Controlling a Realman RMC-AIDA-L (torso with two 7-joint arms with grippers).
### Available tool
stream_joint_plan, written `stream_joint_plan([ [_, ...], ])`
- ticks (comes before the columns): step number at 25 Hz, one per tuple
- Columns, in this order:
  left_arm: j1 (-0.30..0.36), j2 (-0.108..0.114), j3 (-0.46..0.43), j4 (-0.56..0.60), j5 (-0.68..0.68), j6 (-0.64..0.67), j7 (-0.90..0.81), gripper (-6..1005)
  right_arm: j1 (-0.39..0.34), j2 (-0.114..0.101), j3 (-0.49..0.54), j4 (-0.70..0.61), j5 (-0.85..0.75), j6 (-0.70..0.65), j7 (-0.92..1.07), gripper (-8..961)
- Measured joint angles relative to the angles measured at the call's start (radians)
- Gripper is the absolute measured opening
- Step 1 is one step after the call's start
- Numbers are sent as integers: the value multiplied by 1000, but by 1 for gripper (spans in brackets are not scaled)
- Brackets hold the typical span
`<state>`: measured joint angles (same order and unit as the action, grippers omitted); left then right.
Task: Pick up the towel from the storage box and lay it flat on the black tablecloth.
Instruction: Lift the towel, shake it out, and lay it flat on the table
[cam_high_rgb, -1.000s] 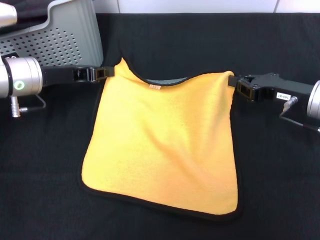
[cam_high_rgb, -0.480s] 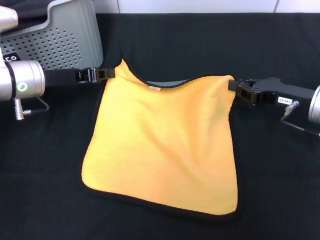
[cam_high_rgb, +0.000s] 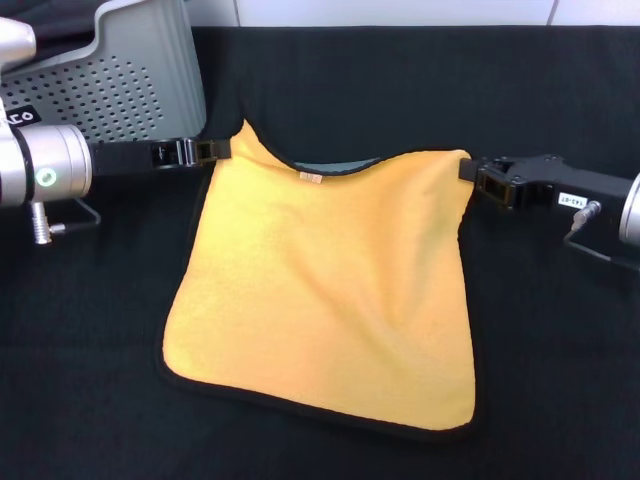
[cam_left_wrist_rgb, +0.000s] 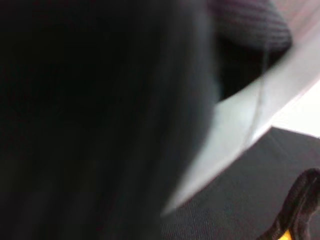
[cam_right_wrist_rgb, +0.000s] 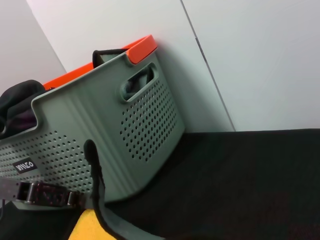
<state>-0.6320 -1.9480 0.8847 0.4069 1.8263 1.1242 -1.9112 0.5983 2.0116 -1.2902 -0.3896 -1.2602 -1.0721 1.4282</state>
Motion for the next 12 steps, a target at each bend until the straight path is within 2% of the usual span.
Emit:
stream_joint_plan([
  [5, -1, -7, -54, -30, -7, 2, -37, 41, 7, -10, 0, 10, 0, 22, 53, 84],
  [7, -1, -7, -58, -31, -11, 6, -52, 119, 5, -15, 2, 11, 1, 26, 69, 90],
  [9, 6, -6, -58, -28, -41, 31, -71, 196, -2, -17, 11, 7, 3, 25, 71, 169],
  [12, 17, 4, -58, -24, -72, 54, -66, 278, -62, -28, 85, -47, 4, -26, 70, 288],
])
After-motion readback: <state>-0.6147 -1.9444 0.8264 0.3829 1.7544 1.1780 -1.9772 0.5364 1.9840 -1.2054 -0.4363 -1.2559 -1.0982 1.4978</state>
